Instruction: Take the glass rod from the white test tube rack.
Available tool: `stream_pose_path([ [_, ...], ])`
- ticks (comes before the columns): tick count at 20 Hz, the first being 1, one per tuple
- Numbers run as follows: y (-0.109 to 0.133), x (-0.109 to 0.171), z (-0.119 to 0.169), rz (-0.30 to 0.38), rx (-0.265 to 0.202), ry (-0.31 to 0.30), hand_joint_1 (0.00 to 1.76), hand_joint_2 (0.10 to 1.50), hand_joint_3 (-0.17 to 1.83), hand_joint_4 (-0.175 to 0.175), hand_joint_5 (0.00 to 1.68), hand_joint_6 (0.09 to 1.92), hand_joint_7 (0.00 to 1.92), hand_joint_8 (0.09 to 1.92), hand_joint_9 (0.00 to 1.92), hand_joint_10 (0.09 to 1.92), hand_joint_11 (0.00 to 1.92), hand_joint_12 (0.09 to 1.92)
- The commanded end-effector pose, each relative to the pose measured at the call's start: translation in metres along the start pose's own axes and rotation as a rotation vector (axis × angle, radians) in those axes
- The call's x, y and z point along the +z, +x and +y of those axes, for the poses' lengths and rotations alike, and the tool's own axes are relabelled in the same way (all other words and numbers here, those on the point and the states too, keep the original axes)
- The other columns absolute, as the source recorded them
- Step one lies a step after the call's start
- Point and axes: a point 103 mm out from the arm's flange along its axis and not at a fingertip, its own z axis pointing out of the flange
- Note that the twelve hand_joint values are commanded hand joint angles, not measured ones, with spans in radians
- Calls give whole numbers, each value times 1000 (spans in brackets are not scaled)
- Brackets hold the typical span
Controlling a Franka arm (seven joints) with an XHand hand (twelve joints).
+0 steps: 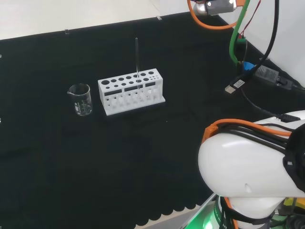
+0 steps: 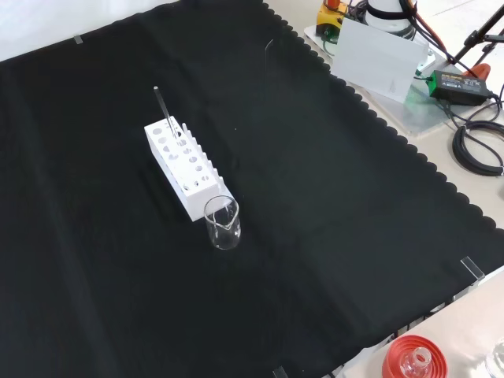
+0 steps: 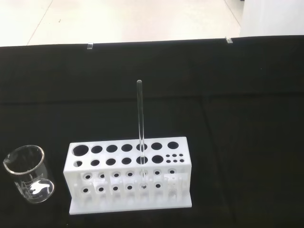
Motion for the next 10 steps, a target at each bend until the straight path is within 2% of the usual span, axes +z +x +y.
stream_pose_path([
  [1, 2, 0, 1, -14, -6, 2, 619, 748, 601, 10, 166, 285, 3, 687, 145, 889, 14, 1390],
  [2, 4, 0, 2, -19, -9, 10, 658, 754, 582, 0, 260, 298, 14, 724, 162, 918, 6, 1428],
  [4, 7, 0, 4, -18, -16, 27, 736, 747, 584, -22, 398, 454, 32, 780, 202, 934, 1, 1473],
  [6, 9, 1, 5, -22, -17, 35, 772, 733, 611, -36, 435, 613, 41, 805, 221, 941, 0, 1491],
  [10, 10, 4, 7, -13, -14, 53, 803, 715, 650, -67, 497, 777, 93, 831, 245, 947, 0, 1508],
])
